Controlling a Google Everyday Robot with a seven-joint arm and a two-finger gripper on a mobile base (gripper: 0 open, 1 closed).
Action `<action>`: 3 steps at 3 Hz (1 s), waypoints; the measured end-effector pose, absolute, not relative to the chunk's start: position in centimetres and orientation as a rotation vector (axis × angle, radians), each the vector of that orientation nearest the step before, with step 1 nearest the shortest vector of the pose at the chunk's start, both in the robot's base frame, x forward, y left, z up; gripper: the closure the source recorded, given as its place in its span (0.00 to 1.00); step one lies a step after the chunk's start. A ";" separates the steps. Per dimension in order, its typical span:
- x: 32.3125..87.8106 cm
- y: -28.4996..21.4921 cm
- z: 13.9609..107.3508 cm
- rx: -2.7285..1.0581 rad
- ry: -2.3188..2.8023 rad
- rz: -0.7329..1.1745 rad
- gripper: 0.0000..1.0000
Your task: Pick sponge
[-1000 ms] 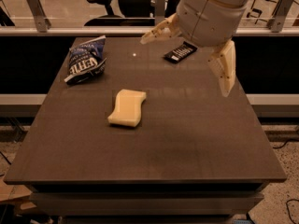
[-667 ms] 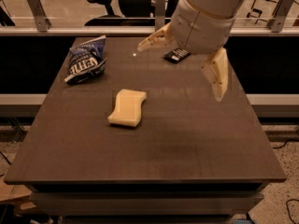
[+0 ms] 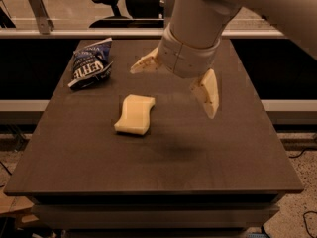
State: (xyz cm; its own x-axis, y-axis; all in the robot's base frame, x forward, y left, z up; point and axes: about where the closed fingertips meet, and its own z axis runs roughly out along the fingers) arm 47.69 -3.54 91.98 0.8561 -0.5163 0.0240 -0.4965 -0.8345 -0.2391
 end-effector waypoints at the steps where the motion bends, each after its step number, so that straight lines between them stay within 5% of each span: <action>1: 47.8 -1.9 90.2 -2.830 0.717 -0.111 0.00; 3: 48.7 1.4 87.1 -2.899 0.582 -0.041 0.00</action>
Offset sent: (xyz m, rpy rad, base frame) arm 0.0066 0.0513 -0.0585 -0.0350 0.0769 0.1525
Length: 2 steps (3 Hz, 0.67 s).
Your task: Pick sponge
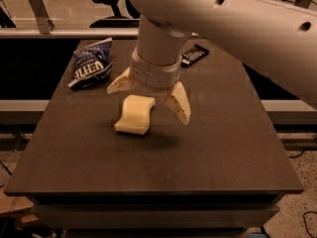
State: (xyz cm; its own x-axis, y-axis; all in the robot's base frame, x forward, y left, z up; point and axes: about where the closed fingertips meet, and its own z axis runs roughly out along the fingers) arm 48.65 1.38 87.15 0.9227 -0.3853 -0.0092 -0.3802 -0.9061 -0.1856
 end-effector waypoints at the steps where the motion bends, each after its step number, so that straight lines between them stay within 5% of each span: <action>1: 49.6 3.1 86.0 -2.935 0.500 -0.012 0.00; 2: 50.5 4.3 85.1 -2.941 0.452 0.000 0.00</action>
Offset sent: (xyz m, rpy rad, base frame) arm 0.0286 0.0411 -0.0318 -0.0166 0.0351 0.1329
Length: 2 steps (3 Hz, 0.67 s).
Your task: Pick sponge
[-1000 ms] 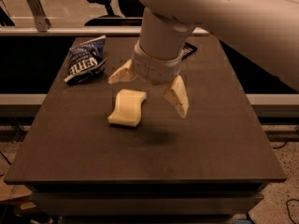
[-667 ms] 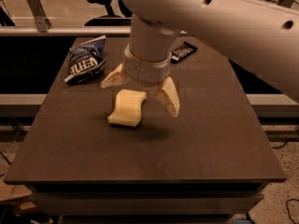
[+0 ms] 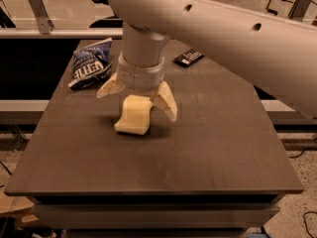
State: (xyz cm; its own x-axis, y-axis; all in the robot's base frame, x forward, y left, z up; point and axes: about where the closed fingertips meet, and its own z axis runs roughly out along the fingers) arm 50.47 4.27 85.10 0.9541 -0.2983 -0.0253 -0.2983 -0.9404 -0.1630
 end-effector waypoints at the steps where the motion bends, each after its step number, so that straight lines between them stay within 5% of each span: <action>1: 50.7 5.0 84.1 -2.933 0.453 -0.044 0.00; 2: 50.7 5.3 82.9 -2.909 0.477 -0.091 0.00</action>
Offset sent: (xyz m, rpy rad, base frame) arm 0.0019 0.0140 -0.0359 0.0353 -0.1017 -0.0535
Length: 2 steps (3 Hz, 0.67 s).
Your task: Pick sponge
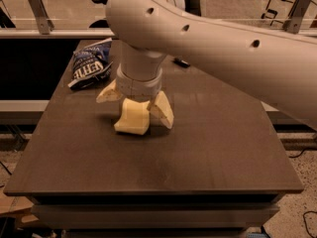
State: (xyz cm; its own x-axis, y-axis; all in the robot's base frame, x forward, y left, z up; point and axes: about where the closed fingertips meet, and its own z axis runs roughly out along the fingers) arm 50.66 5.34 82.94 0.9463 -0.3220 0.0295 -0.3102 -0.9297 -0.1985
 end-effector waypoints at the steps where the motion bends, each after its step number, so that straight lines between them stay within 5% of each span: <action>1: 50.6 5.5 81.9 -2.896 0.491 -0.100 0.00; 2: 50.6 5.5 81.3 -2.906 0.490 -0.089 0.16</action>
Offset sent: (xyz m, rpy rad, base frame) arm 0.0006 0.0008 -0.0241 -0.0127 0.0207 -0.0068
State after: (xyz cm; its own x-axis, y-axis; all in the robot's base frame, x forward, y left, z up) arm 50.64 5.54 81.31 0.9434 -0.3305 0.0268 -0.3190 -0.9267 -0.1987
